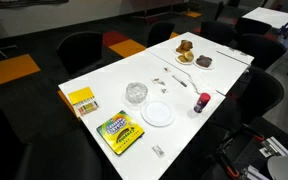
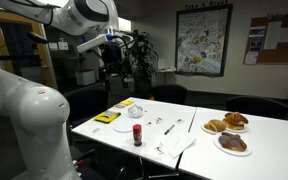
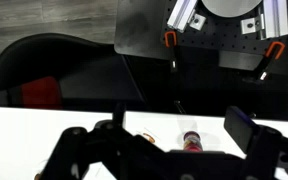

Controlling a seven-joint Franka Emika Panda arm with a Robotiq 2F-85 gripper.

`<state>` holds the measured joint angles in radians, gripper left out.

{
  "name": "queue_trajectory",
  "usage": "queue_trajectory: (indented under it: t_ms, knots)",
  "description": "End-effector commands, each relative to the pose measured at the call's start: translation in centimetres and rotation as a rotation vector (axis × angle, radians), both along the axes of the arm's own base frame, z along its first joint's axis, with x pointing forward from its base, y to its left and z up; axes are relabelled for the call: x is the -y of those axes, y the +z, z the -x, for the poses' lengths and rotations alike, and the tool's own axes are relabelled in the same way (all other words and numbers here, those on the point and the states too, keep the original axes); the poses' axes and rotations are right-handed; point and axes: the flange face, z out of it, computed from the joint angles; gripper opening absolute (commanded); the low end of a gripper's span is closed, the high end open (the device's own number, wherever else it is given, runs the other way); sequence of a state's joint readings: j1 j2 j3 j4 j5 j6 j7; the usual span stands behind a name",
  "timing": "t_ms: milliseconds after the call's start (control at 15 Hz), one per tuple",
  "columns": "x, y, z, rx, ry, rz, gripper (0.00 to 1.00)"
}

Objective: Take the lid of the glass container, put some candy in it and put the lid back on

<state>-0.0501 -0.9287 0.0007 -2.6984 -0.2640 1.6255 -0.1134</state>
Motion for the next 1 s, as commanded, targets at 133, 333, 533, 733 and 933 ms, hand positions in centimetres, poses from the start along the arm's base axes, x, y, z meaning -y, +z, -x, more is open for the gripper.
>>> queue_trajectory:
  t_ms: [133, 333, 533, 733, 933]
  knots:
    - [0.0, 0.0, 0.0, -0.001, 0.0, 0.0, 1.0]
    - [0.0, 0.0, 0.0, -0.001, 0.0, 0.0, 1.0]
    - [0.5, -0.5, -0.9, 0.006, -0.011, -0.006, 1.0]
    - [0.8, -2.7, -5.2, 0.088, 0.034, -0.091, 1.0]
    - [0.6, -5.0, -10.3, 0.174, 0.112, -0.147, 1.0]
